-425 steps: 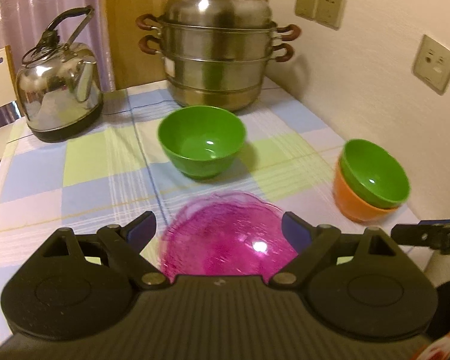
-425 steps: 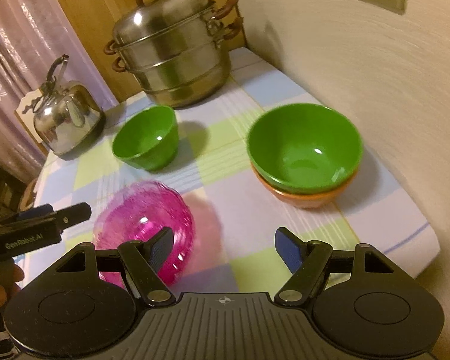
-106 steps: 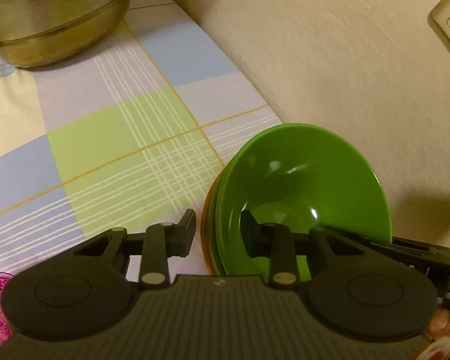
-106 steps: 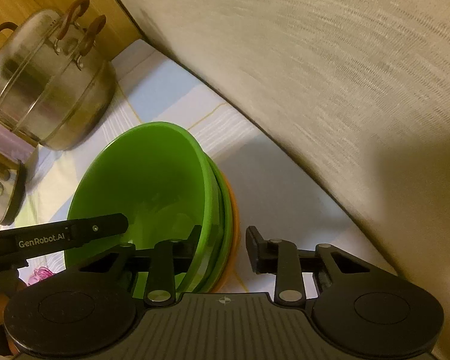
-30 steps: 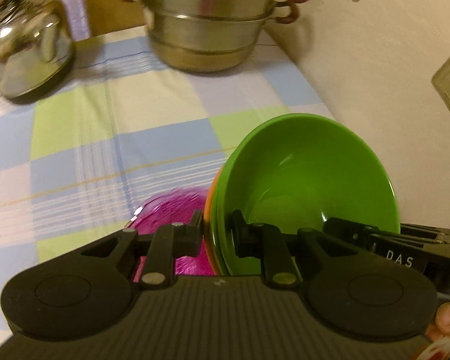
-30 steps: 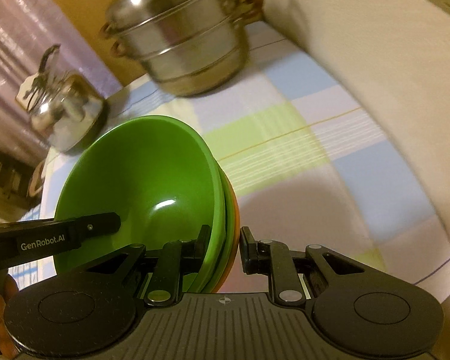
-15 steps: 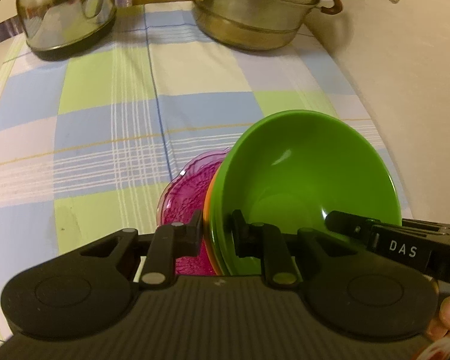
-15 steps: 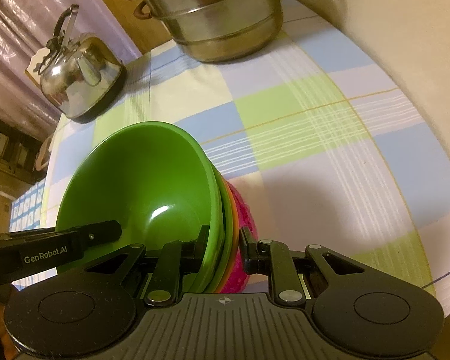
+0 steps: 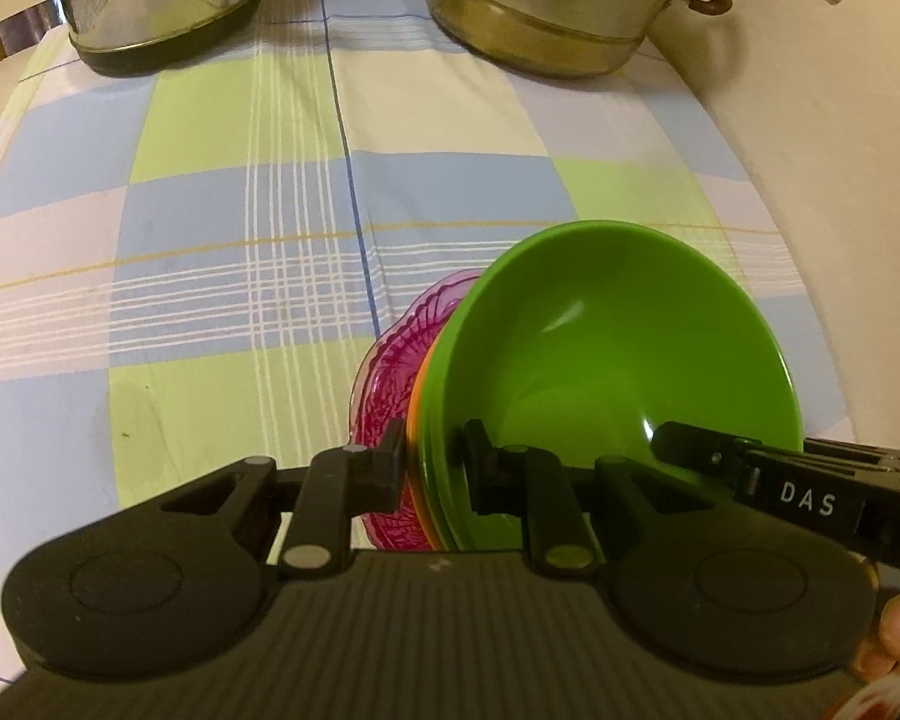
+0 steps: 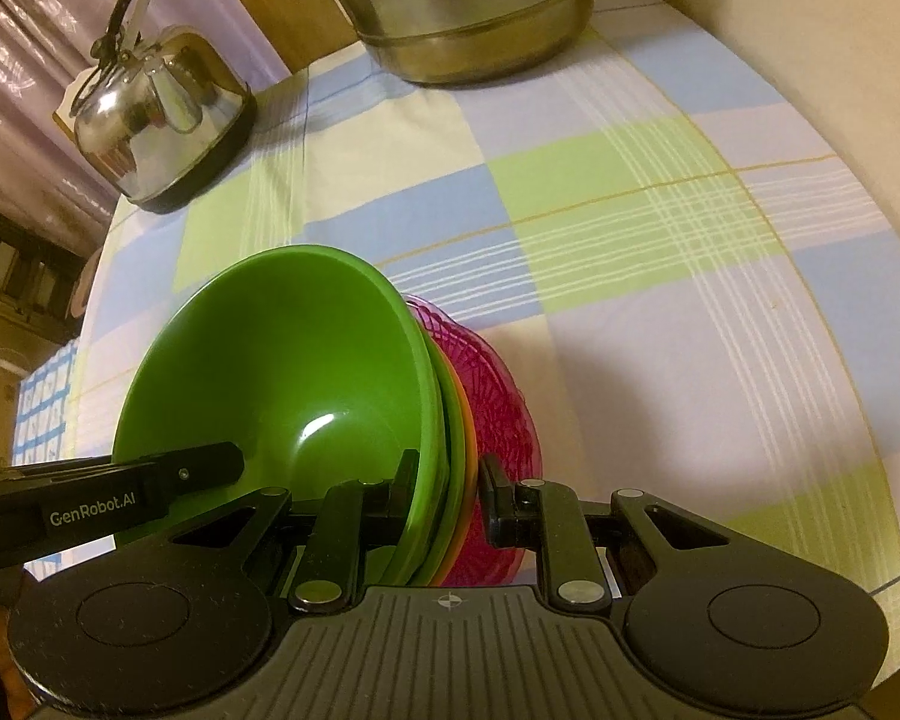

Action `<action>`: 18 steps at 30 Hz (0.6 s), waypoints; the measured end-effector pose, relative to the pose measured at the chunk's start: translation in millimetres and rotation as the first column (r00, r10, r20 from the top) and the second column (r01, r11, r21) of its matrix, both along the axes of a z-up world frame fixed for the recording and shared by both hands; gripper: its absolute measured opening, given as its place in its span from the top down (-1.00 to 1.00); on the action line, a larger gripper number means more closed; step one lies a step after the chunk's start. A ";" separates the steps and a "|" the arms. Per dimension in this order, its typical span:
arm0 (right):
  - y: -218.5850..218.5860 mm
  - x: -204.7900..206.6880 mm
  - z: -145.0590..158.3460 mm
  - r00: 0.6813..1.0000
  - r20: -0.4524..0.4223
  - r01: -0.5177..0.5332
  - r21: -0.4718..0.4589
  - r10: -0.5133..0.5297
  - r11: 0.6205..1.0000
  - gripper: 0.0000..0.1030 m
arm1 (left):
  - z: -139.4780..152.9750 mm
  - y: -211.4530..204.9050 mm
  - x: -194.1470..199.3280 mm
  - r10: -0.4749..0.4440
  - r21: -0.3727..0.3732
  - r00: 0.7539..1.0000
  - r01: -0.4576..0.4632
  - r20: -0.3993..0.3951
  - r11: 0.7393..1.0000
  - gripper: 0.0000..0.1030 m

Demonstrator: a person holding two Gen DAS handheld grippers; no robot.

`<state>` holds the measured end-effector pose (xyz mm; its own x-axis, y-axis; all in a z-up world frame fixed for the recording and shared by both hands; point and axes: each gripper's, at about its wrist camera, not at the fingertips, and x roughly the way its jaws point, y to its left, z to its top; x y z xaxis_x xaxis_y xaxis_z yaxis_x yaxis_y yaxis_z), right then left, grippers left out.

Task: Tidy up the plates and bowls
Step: 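Lift the bowl stack with both grippers and carry it onto the pink plates, then open both grippers and withdraw them up from the stacked dishes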

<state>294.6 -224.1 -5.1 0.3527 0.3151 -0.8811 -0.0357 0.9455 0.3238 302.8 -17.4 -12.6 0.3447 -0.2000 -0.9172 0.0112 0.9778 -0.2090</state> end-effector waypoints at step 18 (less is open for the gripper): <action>3.0 5.0 -3.6 1.000 0.007 -0.014 0.009 0.014 1.000 0.60 | -1.4 6.9 2.9 0.034 -0.024 0.999 -0.034 -0.002 0.999 0.67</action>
<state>299.6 -221.1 -8.7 0.3542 0.3279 -0.8758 -0.0511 0.9419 0.3320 305.7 -10.5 -14.0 0.3502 -0.2102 -0.9128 -0.0220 0.9724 -0.2324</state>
